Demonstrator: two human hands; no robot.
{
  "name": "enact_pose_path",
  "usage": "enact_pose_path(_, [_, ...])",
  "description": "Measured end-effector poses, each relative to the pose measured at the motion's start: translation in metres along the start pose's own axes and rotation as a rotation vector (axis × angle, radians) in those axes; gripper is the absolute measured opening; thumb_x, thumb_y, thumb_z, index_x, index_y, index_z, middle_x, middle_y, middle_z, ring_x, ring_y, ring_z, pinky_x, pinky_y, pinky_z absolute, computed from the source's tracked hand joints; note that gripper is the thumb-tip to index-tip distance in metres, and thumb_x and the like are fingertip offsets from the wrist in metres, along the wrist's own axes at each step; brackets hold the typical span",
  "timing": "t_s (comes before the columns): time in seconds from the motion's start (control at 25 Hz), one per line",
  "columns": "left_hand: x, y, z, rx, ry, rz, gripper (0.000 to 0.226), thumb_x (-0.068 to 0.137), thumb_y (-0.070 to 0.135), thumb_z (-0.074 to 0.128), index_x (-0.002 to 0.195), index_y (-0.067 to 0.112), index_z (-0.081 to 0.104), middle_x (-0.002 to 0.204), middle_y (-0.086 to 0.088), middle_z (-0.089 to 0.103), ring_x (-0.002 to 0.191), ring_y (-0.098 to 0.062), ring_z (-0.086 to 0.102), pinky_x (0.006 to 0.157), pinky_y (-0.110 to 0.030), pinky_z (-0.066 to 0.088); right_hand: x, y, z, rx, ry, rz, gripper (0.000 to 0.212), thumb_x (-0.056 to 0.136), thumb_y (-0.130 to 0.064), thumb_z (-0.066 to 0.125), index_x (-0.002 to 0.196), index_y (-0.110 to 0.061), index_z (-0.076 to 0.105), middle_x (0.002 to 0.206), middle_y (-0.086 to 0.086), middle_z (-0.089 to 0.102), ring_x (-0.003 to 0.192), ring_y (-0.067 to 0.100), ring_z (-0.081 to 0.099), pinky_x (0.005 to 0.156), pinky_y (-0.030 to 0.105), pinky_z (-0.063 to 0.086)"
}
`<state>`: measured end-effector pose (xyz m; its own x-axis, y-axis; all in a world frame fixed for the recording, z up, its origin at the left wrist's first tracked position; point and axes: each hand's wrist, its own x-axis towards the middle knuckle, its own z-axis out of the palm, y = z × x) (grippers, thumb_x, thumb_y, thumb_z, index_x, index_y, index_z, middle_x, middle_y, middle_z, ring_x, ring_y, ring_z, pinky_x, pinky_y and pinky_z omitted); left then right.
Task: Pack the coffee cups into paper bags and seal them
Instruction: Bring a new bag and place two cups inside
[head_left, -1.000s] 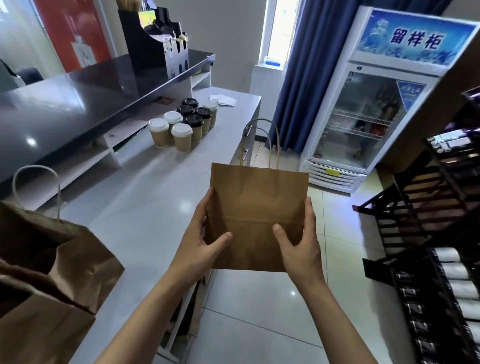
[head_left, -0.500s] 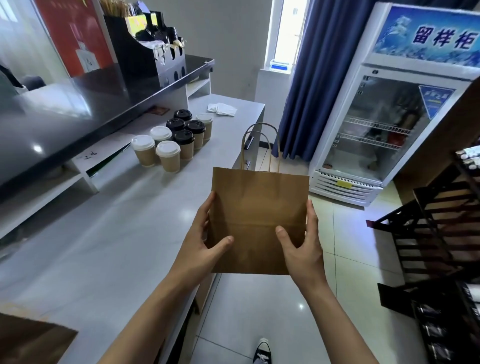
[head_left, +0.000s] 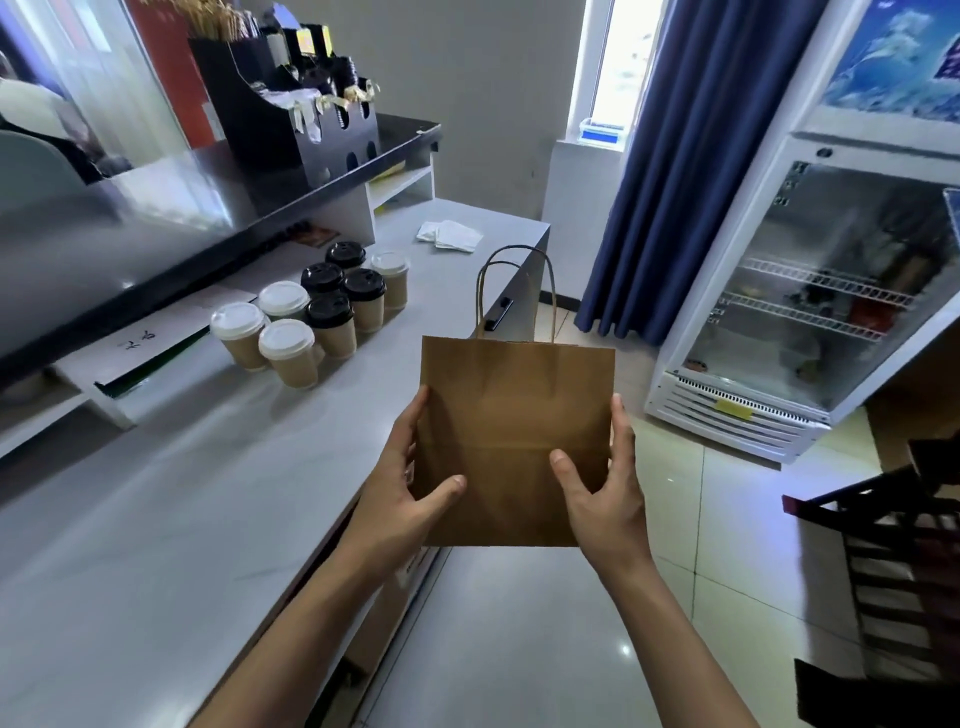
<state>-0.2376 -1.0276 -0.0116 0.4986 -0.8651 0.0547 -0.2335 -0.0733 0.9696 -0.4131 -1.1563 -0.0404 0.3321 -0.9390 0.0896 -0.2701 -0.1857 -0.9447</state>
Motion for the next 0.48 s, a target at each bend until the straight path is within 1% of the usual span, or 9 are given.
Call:
enact_pose_path(0.08, [0.019,0.0,0.008,0.006,0.018,0.004,0.09,0.092,0.007,0.072,0.157,0.046,0.023,0.153,0.024,0.039,0.13,0.008,0.049,0.097,-0.007,0.045,0.023,0.004,-0.004,0.002,-0.017,-0.013,0.085,0.096,-0.041,0.065,0.158,-0.051,0.007,0.157,-0.023,0.024,0.139,-0.002,0.022,0.111,0.023,0.024])
enact_pose_path(0.16, [0.036,-0.001,0.015,0.014,0.028,-0.001,0.09,0.093,0.01,0.072,0.155,0.051,0.022,0.152,0.025,0.04,0.132,0.004,0.049,0.1,-0.011,0.047,0.045,0.008,-0.006,-0.003,-0.036,-0.017,0.086,0.096,-0.04,0.065,0.159,-0.049,0.007,0.155,-0.024,0.025,0.138,-0.003,0.023,0.111,0.021,0.024])
enact_pose_path(0.24, [0.051,-0.001,0.022,0.0,0.044,-0.013,0.09,0.093,0.01,0.072,0.155,0.052,0.023,0.151,0.023,0.041,0.131,0.003,0.05,0.095,-0.011,0.05,0.065,0.011,-0.007,-0.003,-0.054,-0.023,0.086,0.096,-0.038,0.066,0.159,-0.047,0.008,0.151,-0.024,0.026,0.136,-0.003,0.024,0.109,0.019,0.024])
enact_pose_path(0.32, [0.07,-0.002,0.028,-0.023,0.064,-0.016,0.09,0.093,0.007,0.071,0.155,0.05,0.023,0.151,0.02,0.042,0.128,0.005,0.05,0.089,-0.008,0.05,0.088,0.012,-0.006,-0.008,-0.07,-0.034,0.086,0.096,-0.038,0.066,0.159,-0.047,0.008,0.151,-0.022,0.028,0.136,-0.002,0.026,0.109,0.02,0.024])
enact_pose_path(0.4, [0.093,-0.005,0.031,-0.035,0.078,-0.015,0.09,0.093,0.007,0.071,0.155,0.051,0.023,0.152,0.017,0.042,0.131,0.0,0.05,0.092,-0.01,0.05,0.114,0.013,-0.003,-0.006,-0.083,-0.043,0.086,0.096,-0.038,0.067,0.159,-0.048,0.009,0.152,-0.02,0.03,0.136,-0.002,0.029,0.109,0.021,0.027])
enact_pose_path(0.48, [0.117,-0.01,0.032,-0.047,0.09,-0.018,0.09,0.093,0.009,0.072,0.153,0.055,0.024,0.154,0.016,0.042,0.135,-0.007,0.05,0.098,-0.015,0.051,0.14,0.015,0.001,-0.007,-0.087,-0.056,0.086,0.096,-0.036,0.068,0.158,-0.048,0.011,0.153,-0.02,0.033,0.136,-0.002,0.031,0.109,0.022,0.03])
